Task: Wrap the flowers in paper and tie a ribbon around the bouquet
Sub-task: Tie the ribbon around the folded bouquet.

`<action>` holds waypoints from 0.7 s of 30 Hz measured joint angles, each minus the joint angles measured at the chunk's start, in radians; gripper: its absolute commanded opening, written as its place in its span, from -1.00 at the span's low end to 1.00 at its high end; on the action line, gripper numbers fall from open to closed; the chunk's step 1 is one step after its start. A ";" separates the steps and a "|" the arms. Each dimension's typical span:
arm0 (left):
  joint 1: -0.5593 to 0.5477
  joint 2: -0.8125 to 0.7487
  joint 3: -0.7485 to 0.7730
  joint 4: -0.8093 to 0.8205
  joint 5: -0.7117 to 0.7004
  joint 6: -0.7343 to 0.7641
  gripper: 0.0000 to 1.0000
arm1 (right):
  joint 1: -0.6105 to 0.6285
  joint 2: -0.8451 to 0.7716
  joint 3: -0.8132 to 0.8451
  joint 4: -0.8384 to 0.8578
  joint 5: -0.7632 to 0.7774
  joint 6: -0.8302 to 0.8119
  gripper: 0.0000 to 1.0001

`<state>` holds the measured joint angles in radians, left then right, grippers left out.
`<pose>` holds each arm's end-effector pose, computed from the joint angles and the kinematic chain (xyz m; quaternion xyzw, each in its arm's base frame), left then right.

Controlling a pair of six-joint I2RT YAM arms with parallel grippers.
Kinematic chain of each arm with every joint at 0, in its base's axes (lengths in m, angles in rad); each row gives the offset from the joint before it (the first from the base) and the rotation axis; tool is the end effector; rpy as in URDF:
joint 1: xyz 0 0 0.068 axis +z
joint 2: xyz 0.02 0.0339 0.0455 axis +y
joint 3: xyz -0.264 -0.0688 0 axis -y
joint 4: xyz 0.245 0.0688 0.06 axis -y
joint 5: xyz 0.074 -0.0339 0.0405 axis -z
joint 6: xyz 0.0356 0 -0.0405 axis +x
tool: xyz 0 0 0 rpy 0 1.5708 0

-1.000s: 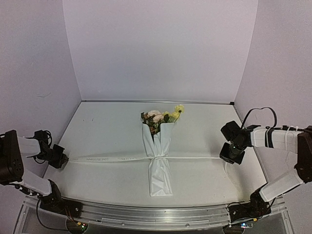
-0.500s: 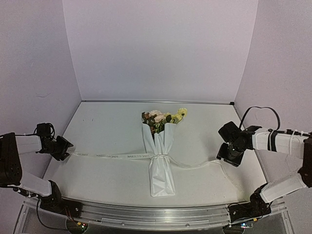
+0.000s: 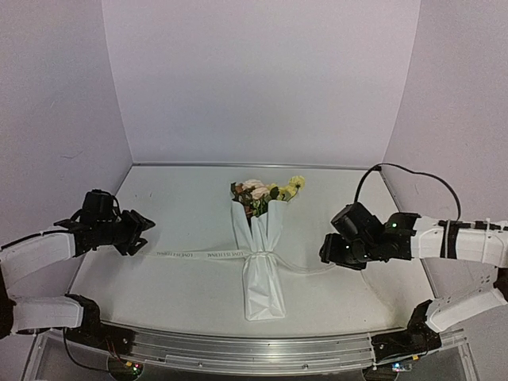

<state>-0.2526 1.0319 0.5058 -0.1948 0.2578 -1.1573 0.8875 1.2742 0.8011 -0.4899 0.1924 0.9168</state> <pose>0.1991 -0.0608 0.1974 -0.3472 0.8358 -0.3541 0.2355 0.1634 0.1900 0.2183 0.0427 0.9492 0.1769 0.2566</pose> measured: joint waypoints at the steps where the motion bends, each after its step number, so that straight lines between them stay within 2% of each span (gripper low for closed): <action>1: -0.066 0.013 -0.004 0.016 -0.012 -0.029 0.22 | 0.020 0.028 0.015 0.012 0.003 -0.033 0.20; 4: -0.231 0.053 -0.043 0.111 -0.052 -0.161 0.30 | 0.078 0.094 0.041 0.056 0.033 -0.158 0.21; 8: -0.480 0.106 -0.166 0.331 -0.176 -0.441 0.34 | 0.123 0.144 0.034 0.120 0.061 -0.303 0.22; 10: -0.560 0.182 -0.186 0.421 -0.234 -0.560 0.36 | 0.140 0.171 0.031 0.153 0.064 -0.369 0.23; 14: -0.630 0.367 -0.173 0.643 -0.343 -0.719 0.43 | 0.172 0.231 0.031 0.192 0.073 -0.472 0.28; 21: -0.703 0.658 -0.073 0.960 -0.439 -0.809 0.39 | 0.222 0.279 0.033 0.204 0.087 -0.560 0.39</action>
<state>-0.9552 1.6899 0.4323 0.7653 -0.1814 -1.9662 1.1097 1.5527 0.8341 -0.2861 0.2795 0.3567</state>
